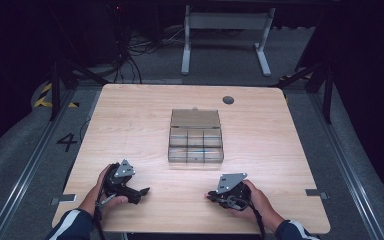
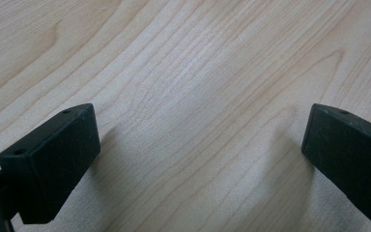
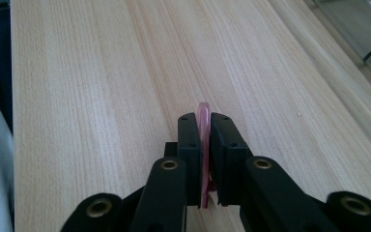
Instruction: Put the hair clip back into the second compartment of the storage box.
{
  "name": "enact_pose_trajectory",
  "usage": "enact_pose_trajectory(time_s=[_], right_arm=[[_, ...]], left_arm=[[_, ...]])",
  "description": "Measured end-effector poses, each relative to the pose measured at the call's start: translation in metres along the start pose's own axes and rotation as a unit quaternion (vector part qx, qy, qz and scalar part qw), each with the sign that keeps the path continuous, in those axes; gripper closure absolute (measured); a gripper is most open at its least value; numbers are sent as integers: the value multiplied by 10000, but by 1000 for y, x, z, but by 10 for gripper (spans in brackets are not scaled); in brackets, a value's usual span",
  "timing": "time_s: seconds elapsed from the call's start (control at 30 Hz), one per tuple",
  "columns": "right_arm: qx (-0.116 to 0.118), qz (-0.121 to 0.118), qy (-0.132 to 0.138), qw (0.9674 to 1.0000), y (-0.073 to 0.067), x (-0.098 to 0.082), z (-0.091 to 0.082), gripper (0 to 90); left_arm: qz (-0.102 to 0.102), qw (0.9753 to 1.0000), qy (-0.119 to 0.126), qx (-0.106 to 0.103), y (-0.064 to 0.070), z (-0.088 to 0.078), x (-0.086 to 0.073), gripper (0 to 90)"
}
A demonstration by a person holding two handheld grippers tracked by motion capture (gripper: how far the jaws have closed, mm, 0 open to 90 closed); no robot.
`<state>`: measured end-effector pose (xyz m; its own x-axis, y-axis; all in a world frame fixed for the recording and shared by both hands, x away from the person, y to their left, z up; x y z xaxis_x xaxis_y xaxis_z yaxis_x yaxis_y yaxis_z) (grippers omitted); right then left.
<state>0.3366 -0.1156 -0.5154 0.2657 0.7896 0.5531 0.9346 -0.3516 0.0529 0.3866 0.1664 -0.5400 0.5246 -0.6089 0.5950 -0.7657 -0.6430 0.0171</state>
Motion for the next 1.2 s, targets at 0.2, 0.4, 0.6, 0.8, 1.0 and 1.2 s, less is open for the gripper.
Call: enact_pose_trajectory(time_s=[0.2,0.4,0.6,0.8,1.0,1.2], right_arm=[[-72,55,77,9999,4,-1,-7,844],[-129,109,149,9997,9,-3,-14,844],[-203,163,213,9994,13,-4,-20,844],[-244,199,248,9992,16,-6,-24,844],[-349,265,332,9985,22,-7,-32,844],[-491,335,421,9973,29,-10,-40,844]], left_arm=[[0,10000,0,-1,0,0,0,6],[-3,10000,9,0,0,0,0,6],[-1,10000,1,-1,0,0,0,6],[-2,10000,2,0,0,0,0,6],[-2,10000,2,-1,0,0,0,6],[1,10000,0,0,0,0,0,6]])
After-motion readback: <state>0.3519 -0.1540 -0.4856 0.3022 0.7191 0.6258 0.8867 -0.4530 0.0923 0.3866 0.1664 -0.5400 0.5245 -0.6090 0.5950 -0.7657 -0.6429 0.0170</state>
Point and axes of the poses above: each handheld gripper's, and its own axes: z roughly forward along the jaws, x roughly out of its top, y roughly to its right, the point moved 8 cm from there along z, roughly forward along the jaws, and after that the axes turned 7 degrees about -y, right-handed, at the moved point
